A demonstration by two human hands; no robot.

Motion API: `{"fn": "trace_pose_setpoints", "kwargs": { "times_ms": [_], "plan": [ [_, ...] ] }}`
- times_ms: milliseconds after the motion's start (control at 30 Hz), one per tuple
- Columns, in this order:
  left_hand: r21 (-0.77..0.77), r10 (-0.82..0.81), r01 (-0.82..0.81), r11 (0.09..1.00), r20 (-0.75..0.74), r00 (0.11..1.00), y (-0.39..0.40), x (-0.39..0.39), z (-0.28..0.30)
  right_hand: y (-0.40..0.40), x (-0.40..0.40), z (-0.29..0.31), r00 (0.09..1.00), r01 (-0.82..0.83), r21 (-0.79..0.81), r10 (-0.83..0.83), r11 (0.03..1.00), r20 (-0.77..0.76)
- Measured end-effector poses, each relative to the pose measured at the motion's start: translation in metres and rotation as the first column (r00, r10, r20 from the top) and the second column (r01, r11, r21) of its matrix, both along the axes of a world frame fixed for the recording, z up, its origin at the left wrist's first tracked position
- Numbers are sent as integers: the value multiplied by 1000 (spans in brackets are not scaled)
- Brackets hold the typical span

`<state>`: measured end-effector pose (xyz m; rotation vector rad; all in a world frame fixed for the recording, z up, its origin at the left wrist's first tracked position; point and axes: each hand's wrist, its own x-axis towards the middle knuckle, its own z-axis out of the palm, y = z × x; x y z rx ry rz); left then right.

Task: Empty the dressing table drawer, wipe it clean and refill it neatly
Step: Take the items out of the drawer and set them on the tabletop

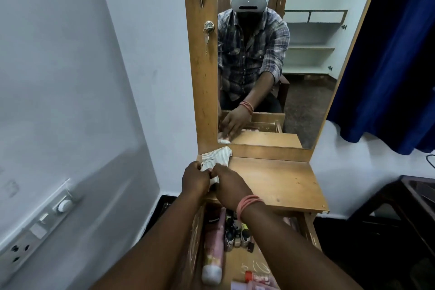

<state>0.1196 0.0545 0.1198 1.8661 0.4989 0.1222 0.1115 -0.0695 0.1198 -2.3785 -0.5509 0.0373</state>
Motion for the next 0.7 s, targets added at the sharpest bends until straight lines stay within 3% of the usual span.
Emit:
{"fn": "trace_pose_setpoints", "kwargs": {
  "times_ms": [67, 200, 267, 333, 433, 533, 600, 700],
  "plan": [
    [87, -6, 9, 996, -31, 1000, 6, 3, -9, 8, 3, -5, 999, 6, -28, -8, 1000, -46],
    [230, 6, -13, 973, 34, 999, 0, -3, -19, 9, 9, -12, 996, 16, 61, -11, 998, -93],
    [244, 9, -19, 970, 43, 999, -6, -7, -21, 0, 9, -15, 986, -19, 118, 38, 993, -162],
    [201, 56, -64, 977, 48, 997, -10, -14, -20, -12, 3, -17, 967, 34, 274, 38, 961, -253],
    [252, 143, -182, 950, 167, 976, -17, -46, -15, -34, -24, -17, 967, 230, 456, -149, 860, -205],
    [294, 63, -146, 945, 275, 959, -29, -88, -27, -56, -55, -22, 929, 367, 547, -329, 753, -170],
    [323, -48, -38, 946, 252, 966, -39, -112, -40, -68, -81, -29, 925, 381, 492, -328, 783, -194],
    [457, -194, 66, 887, 239, 952, -50, -140, -58, -78, -121, -42, 937, 339, 250, -301, 907, -178]
  ]
}}
